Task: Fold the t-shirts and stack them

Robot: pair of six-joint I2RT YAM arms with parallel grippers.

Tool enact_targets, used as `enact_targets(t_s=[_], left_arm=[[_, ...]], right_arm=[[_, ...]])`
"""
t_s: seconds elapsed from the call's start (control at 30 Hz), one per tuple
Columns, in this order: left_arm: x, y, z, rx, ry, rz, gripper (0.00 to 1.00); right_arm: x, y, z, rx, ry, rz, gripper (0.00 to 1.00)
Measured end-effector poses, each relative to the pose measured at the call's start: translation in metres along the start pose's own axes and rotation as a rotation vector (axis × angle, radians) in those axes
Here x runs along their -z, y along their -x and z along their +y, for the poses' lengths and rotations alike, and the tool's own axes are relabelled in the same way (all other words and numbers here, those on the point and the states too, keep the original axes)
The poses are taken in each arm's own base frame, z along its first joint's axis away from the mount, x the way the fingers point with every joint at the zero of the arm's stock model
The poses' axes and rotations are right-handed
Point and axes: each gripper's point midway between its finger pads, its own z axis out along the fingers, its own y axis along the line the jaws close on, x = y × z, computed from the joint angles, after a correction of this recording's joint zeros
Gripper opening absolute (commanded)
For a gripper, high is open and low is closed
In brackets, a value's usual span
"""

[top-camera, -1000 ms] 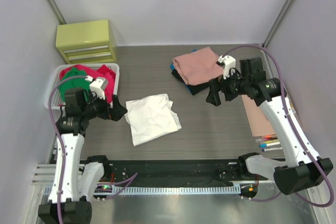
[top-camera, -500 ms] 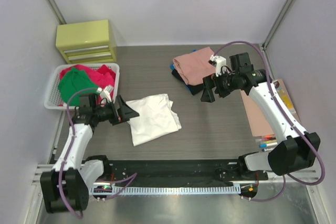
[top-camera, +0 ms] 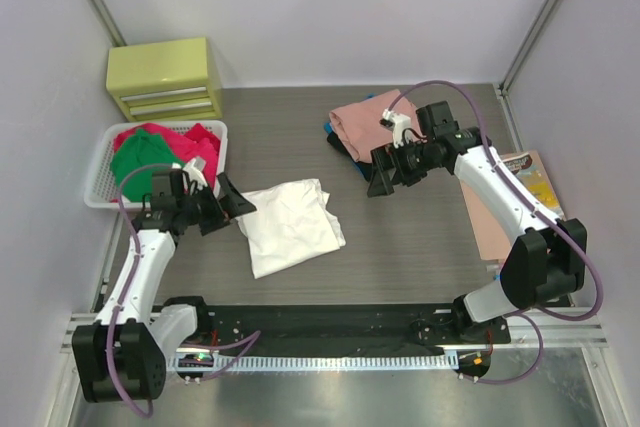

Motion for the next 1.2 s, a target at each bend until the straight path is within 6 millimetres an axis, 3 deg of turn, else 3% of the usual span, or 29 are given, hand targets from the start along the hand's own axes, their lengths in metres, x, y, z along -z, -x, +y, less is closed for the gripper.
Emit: enact_targets(t_s=[0.17, 0.37, 0.47, 0.63, 0.7, 0.87, 1.0, 1.1, 1.2], left_arm=[[0.012, 0.03, 0.018, -0.116, 0.153, -0.141, 1.0], [0.048, 0.06, 0.005, -0.314, 0.213, -0.363, 1.0], [0.068, 0.079, -0.006, -0.488, 0.292, -0.465, 1.0], [0.092, 0.104, -0.014, -0.602, 0.389, -0.556, 1.0], [0.097, 0.106, -0.015, -0.621, 0.398, -0.568, 1.0], [0.109, 0.108, -0.018, -0.667, 0.411, -0.607, 1.0], [0.119, 0.111, -0.016, -0.703, 0.444, -0.63, 1.0], [0.124, 0.111, -0.016, -0.72, 0.457, -0.642, 1.0], [0.132, 0.111, -0.015, -0.726, 0.466, -0.662, 1.0]], right_arm=[[-0.005, 0.001, -0.004, 0.018, -0.029, -0.008, 1.0], [-0.022, -0.006, -0.002, 0.087, -0.089, 0.015, 1.0], [-0.026, -0.004, -0.012, 0.107, -0.163, 0.009, 1.0], [-0.027, 0.022, -0.052, 0.122, -0.356, -0.051, 1.0], [-0.034, 0.041, -0.068, 0.12, -0.408, -0.062, 1.0], [-0.065, 0.103, -0.111, 0.121, -0.498, -0.102, 1.0], [-0.098, 0.136, -0.151, 0.103, -0.55, -0.115, 0.99], [-0.121, 0.146, -0.189, 0.053, -0.582, -0.112, 1.0], [-0.136, 0.137, -0.229, -0.022, -0.605, -0.095, 1.0]])
